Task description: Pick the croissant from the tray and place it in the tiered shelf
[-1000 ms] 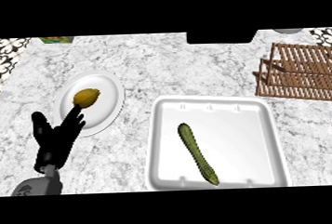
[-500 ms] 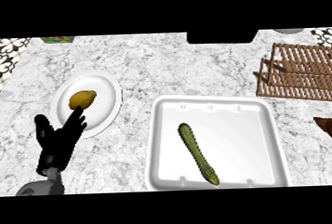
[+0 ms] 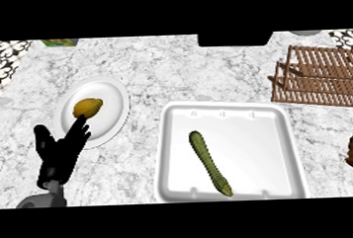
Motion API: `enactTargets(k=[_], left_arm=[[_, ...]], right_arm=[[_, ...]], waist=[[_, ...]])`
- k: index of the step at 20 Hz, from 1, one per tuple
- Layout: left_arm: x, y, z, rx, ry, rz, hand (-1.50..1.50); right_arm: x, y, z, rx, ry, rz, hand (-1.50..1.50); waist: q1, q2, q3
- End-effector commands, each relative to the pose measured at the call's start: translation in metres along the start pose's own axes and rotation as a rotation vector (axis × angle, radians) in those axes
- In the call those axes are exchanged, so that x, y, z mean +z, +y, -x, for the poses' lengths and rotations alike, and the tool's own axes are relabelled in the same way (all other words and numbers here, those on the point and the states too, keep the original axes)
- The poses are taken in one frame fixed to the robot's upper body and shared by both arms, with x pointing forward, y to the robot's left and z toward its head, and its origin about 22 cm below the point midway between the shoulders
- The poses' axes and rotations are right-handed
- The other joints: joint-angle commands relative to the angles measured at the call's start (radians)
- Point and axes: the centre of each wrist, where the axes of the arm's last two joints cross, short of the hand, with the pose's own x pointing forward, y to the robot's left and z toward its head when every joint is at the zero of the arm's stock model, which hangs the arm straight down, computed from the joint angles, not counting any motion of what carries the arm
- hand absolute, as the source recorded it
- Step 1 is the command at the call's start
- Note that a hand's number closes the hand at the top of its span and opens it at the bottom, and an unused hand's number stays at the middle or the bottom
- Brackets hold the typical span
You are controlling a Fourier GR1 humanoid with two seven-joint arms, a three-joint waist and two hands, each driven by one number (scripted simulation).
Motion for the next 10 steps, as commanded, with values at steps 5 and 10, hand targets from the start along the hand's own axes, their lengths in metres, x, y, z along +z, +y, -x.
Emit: enactTargets(k=[5,10], left_arm=[[0.000,0.008,-0.006,0.005,0.003,-0.013,0.00],[0.000,0.009,-0.007,-0.008,-0.001,0.008,0.00]], right_arm=[[0.000,-0.021,-0.002,-0.324,0.054,0.070,-1.50],[0.001,-0.036,-0.003,-0.513,0.059,0.122,-1.50]], waist=[[-0.005,-0.003,0.000],[0.014,0.005,0.001]])
